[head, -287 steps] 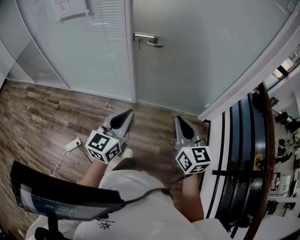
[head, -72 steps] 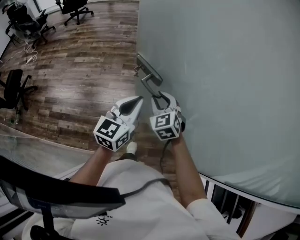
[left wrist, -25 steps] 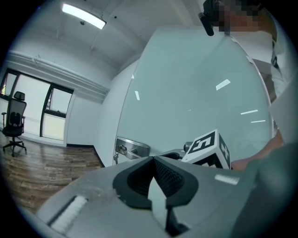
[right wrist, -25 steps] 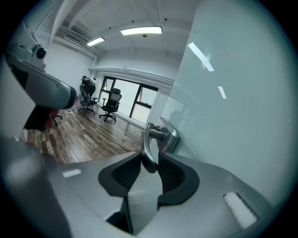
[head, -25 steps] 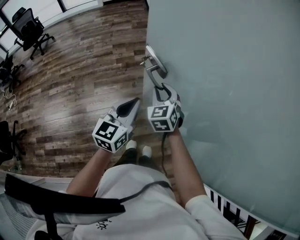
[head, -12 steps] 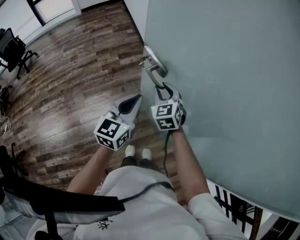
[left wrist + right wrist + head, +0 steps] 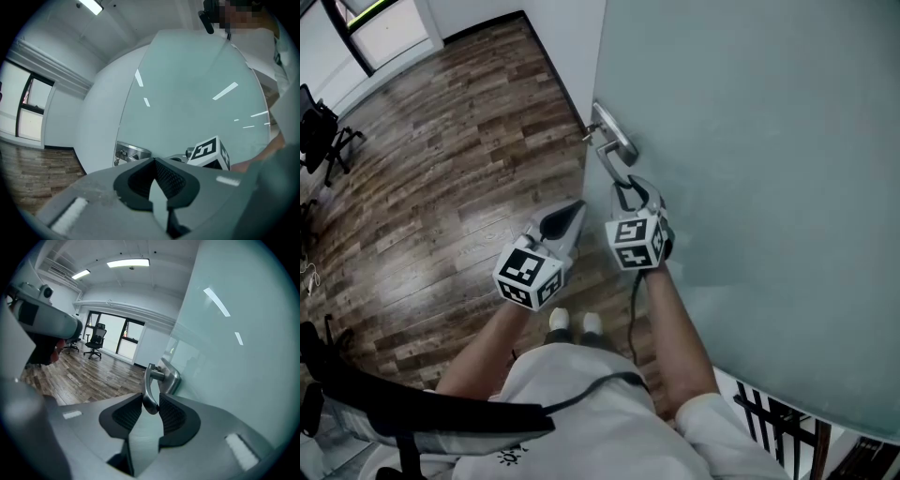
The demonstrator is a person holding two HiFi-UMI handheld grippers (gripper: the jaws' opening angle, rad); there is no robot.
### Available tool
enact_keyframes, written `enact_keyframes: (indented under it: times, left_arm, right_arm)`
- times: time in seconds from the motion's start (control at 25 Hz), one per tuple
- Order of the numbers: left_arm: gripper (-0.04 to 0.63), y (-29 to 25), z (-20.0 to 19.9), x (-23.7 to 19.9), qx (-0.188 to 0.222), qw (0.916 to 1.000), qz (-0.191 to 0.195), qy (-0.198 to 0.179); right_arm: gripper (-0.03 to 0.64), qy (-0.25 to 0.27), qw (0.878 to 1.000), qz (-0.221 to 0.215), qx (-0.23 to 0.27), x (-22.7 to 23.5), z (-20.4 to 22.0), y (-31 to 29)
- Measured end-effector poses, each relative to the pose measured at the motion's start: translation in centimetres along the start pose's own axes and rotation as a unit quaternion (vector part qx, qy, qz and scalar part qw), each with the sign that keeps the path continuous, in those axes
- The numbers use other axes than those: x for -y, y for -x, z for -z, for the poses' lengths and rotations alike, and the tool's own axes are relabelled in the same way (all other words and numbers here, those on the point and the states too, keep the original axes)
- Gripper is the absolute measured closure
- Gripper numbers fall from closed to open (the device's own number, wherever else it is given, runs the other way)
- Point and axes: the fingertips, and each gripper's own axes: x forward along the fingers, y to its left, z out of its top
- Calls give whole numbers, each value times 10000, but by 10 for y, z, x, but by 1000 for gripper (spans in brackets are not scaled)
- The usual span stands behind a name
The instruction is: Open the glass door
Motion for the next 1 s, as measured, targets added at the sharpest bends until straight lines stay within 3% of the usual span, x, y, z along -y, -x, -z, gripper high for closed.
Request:
enact_keyframes:
  times: [0.32,1.0]
  left_arm:
    - [594,-50,3,-10,-67,10000,34,25]
    - [594,-64,6,-5,-178,9997,173,-16]
  right_arm:
    - [495,-60,9998,105,-141,49,21,-29]
    - [495,-143,9994,245,-172,75,29,-29]
